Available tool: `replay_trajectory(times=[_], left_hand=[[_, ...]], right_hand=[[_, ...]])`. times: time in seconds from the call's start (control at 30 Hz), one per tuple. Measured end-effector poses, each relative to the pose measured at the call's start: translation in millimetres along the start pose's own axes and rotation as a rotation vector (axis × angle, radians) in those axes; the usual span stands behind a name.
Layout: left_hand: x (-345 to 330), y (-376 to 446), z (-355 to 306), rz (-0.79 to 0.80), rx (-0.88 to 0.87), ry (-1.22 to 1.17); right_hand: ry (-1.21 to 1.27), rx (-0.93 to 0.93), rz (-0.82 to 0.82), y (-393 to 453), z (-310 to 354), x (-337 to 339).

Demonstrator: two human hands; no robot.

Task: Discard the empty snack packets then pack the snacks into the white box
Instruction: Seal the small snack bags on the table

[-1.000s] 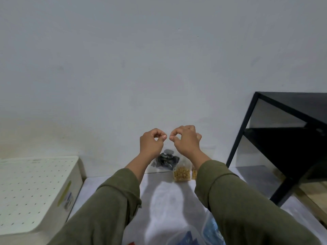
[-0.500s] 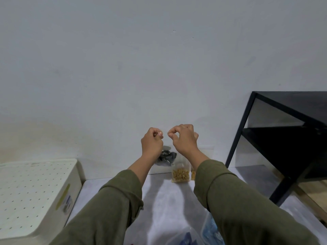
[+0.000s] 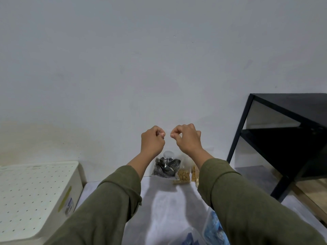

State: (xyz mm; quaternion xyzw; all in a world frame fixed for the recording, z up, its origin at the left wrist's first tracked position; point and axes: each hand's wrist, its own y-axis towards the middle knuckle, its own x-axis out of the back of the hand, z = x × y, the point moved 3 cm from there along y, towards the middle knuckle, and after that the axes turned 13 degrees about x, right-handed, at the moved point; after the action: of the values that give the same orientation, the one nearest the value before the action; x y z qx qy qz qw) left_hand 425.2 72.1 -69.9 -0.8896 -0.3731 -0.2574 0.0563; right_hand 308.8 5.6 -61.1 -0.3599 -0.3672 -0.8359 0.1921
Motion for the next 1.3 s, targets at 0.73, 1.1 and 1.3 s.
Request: replay_trajectory(times=[0.73, 1.1, 1.3], left_hand=[[9, -7, -3, -0.061, -0.166, 0.279], [13, -5, -4, -0.086, -0.140, 0.371], [7, -8, -2, -0.039, -0.219, 0.419]], right_hand=[[-0.011, -0.004, 0.008, -4, 9, 6], [0.135, 0.009, -0.003, -11, 15, 7], [0.151, -0.075, -0.020, -14, 7, 8]])
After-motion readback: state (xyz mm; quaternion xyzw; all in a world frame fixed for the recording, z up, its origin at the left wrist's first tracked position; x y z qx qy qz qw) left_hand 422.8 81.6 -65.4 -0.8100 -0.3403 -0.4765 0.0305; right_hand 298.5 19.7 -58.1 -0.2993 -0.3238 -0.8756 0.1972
